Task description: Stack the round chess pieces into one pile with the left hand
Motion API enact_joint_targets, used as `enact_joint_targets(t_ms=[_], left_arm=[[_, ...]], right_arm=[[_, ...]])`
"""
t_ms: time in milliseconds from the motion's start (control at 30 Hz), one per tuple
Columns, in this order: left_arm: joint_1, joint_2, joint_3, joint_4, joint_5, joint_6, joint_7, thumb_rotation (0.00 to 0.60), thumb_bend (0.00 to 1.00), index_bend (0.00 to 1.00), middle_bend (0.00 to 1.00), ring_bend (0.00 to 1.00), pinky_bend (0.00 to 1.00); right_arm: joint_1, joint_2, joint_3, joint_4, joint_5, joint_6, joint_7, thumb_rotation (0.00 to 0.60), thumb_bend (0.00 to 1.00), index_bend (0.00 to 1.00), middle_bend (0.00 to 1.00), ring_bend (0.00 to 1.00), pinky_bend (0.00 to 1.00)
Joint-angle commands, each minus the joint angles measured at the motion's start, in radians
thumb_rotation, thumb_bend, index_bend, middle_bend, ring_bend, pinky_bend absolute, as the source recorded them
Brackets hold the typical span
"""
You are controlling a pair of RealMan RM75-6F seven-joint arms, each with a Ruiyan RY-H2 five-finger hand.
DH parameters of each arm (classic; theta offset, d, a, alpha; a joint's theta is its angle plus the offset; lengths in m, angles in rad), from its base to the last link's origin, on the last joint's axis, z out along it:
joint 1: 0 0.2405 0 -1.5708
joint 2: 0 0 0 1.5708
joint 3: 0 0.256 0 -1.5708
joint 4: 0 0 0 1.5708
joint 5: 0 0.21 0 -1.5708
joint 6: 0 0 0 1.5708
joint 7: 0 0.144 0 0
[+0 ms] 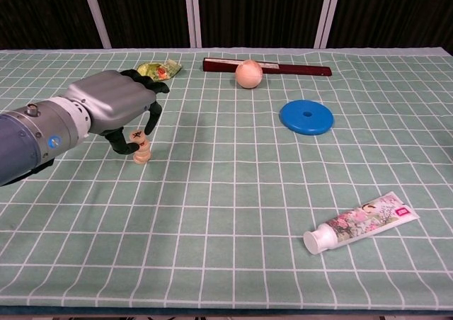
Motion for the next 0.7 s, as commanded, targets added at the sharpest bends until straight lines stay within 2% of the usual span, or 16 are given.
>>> enact_joint_targets(t_ms=[33,700], left_arm=[[0.000,0.000,0.000,-0.001,0.000,0.001,0.000,0.600,0.31,0.49,0.03,0.00,0.00],[-0.008,-0.011,0.000,0.006,-0.008,0.002,0.012,0.600,0.31,0.47,0.03,0.00,0.00]], right_arm=[[0.000,0.000,0.000,0.000,0.001,0.000,0.000,0.600,0.23,0.09,0.01,0.00,0.00],[-0.001,0.000,-0.001,0.000,0.002,-0.001,0.001,0.600,0.23,0.09,0.01,0.00,0.00]])
